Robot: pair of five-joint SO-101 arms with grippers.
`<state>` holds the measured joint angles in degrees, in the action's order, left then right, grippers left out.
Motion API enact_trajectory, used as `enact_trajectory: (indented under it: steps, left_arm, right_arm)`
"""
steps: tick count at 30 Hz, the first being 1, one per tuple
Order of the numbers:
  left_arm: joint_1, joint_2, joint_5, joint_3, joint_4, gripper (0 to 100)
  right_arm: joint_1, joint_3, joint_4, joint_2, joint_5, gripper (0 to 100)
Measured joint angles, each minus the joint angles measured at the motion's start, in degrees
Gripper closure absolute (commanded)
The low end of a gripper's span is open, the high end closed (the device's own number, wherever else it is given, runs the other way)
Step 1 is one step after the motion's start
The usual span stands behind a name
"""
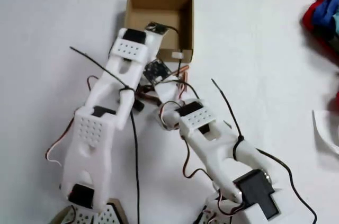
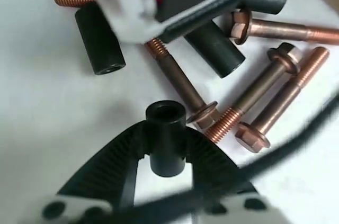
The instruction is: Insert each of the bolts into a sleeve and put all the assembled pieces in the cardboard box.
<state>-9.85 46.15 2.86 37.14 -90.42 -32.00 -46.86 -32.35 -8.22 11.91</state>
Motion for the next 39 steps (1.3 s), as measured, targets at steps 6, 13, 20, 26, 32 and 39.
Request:
enact_trajectory:
  steps: [6,13,20,26,32,39]
  left_arm:
    - [0.26,-0.35,0.18,-4.22,5.71,90]
    - [0.53,-0.44,0.18,-7.65,10.73,90]
    - [1.41,-0.44,0.09,-7.82,11.43,90]
    - [1.41,-0.44,0.09,-7.82,11.6,90]
    - [1.41,-0.44,0.09,-7.82,11.6,97]
    - [1.23,-0.44,0.09,-8.0,11.69,97]
  right_arm:
    - [0.0,0.0,0.0,0.0,0.0,97.4]
    - [0.09,-0.09,0.0,0.0,0.18,97.4]
    - [0.0,-0.09,0.0,0.0,0.18,97.4]
    - [0.0,-0.09,0.0,0.0,0.18,97.4]
    - [0.18,-0.09,0.0,0.0,0.18,97.4]
    - [0.26,-0.09,0.0,0.0,0.18,97.7]
